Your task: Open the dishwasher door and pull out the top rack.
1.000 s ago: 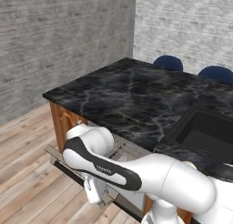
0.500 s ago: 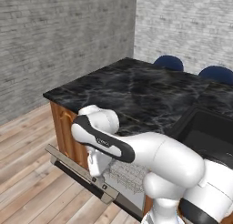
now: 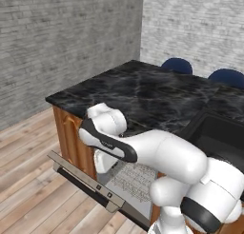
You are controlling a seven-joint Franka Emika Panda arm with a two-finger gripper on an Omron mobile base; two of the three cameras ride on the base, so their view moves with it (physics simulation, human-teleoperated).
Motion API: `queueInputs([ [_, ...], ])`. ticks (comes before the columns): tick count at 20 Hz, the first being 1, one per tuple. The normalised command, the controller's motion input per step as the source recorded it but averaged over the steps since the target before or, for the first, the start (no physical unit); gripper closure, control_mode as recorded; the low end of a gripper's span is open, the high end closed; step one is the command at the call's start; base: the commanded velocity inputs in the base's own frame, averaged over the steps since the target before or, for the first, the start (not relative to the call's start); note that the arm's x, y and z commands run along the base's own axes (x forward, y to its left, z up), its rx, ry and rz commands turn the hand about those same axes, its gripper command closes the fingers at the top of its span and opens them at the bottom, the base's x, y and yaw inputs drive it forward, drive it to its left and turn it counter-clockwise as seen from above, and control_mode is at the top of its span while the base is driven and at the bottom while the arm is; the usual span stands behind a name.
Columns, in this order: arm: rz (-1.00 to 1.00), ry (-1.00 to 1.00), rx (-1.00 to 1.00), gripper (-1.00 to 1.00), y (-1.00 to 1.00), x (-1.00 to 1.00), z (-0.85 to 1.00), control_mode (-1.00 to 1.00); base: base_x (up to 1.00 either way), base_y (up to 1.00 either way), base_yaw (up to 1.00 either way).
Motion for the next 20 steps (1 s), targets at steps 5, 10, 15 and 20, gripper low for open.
queueInputs([
  [5,-0.13,-0.36,-0.3,-1.0,-0.54,0.15,-0.25,-1.0,0.0,0.0,0.0],
  [10,-0.16,-0.08,-0.05,-1.0,-0.81,0.49,-0.02,-1.0,0.0,0.0,0.0],
  [15,-0.15,0.0,0.0,-1.0,-0.56,0.74,-0.28,-1.0,0.0,0.0,0.0],
  [20,-0.04,-0.06,-0.05,-1.0,-0.08,0.24,-0.79,-1.0,0.0,0.0,0.0],
])
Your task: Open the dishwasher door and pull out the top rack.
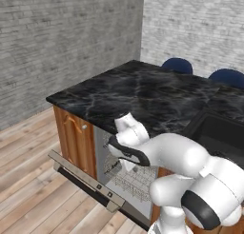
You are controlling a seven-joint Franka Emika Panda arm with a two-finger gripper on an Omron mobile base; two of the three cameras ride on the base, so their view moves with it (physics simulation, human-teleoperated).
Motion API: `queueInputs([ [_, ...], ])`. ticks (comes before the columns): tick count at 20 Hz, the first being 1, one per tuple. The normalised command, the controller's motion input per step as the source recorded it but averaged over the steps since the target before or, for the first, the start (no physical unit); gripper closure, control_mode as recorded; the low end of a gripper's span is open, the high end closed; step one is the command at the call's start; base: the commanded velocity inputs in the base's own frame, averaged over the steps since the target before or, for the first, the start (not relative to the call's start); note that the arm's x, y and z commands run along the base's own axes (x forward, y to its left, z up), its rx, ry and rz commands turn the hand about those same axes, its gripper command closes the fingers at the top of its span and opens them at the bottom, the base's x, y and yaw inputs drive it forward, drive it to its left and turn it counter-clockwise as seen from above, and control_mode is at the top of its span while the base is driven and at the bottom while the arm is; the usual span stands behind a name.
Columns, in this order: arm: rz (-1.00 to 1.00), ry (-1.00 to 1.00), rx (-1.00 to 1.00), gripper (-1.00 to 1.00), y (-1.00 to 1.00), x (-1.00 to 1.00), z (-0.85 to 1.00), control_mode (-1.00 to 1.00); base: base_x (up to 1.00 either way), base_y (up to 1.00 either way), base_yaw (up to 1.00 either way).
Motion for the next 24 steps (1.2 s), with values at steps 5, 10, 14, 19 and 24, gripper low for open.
queueInputs([
  [5,0.0,-0.16,-0.16,-1.0,0.0,0.34,-0.74,-1.0,0.0,0.0,0.0],
  [10,0.0,-0.06,-0.11,-1.0,-0.01,0.67,-0.32,-1.0,0.0,0.0,0.0],
  [14,0.0,0.0,-0.04,-1.0,0.0,0.61,-0.2,-1.0,0.0,0.0,0.0],
  [19,0.0,0.0,-0.06,-1.0,0.02,0.41,-0.18,-1.0,0.0,0.0,0.0],
  [24,0.0,0.0,-0.11,-1.0,0.17,0.06,-0.37,-1.0,0.0,0.0,0.0],
])
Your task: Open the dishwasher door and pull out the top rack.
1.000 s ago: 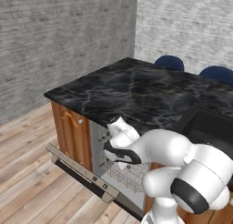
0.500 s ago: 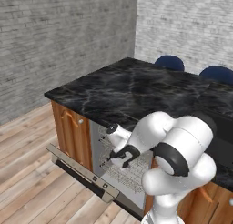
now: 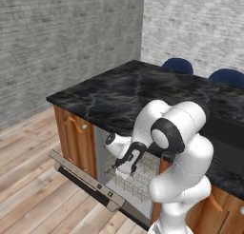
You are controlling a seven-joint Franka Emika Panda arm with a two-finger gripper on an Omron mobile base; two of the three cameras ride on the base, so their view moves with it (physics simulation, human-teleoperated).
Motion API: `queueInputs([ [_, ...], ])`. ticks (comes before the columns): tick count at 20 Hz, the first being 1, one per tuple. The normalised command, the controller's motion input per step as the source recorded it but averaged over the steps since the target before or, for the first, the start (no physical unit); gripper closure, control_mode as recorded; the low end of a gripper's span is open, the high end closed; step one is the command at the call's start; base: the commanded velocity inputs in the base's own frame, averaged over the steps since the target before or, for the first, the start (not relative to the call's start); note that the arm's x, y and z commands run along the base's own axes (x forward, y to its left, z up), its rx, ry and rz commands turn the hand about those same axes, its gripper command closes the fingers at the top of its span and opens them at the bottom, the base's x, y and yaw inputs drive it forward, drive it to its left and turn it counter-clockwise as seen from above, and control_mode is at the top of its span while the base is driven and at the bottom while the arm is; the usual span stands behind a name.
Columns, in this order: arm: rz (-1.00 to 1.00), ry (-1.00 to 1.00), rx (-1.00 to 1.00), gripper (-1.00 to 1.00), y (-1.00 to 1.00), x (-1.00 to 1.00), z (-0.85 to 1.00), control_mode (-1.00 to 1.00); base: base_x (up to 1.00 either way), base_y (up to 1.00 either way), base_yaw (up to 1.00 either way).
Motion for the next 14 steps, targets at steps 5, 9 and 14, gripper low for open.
queueInputs([
  [5,-0.02,-0.03,-0.15,-1.0,0.04,0.35,-0.28,-1.0,0.0,0.0,0.0],
  [9,-0.08,0.0,-0.1,-1.0,0.0,0.69,-0.03,-1.0,0.0,0.0,0.0],
  [14,-0.07,0.0,-0.1,-1.0,0.0,0.46,-0.24,-1.0,0.0,0.0,0.0],
])
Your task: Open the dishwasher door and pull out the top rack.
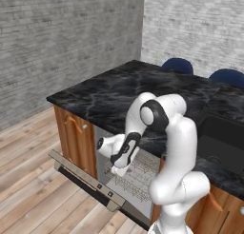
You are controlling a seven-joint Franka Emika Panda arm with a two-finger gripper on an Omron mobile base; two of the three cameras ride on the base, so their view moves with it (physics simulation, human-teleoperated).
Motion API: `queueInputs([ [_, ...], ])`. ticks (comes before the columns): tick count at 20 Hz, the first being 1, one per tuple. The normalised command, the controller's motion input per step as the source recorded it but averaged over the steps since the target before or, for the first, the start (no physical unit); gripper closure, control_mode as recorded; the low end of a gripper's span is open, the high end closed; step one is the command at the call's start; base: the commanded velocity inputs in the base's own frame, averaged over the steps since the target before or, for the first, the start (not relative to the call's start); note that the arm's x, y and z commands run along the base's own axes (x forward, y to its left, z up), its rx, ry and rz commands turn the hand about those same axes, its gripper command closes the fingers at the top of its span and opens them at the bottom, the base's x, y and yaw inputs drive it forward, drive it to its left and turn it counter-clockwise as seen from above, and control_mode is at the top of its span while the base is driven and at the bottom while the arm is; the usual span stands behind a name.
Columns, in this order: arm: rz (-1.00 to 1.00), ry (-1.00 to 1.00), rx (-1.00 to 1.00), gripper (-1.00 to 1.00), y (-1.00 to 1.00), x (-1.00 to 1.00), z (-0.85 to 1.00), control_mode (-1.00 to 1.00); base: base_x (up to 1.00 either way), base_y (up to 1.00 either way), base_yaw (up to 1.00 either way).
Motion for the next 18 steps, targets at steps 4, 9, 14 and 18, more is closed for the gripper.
queueInputs([
  [4,-0.06,0.0,-0.08,-1.0,0.0,0.41,-0.36,-1.0,0.0,0.0,0.0],
  [9,-0.05,0.0,-0.06,-1.0,0.0,0.51,-0.33,-1.0,0.0,0.0,0.0],
  [14,-0.03,0.0,-0.01,-1.0,-0.01,0.6,-0.22,-1.0,0.0,0.0,0.0],
  [18,-0.01,0.0,-0.04,-1.0,0.0,0.52,-0.37,-1.0,0.0,0.0,0.0],
])
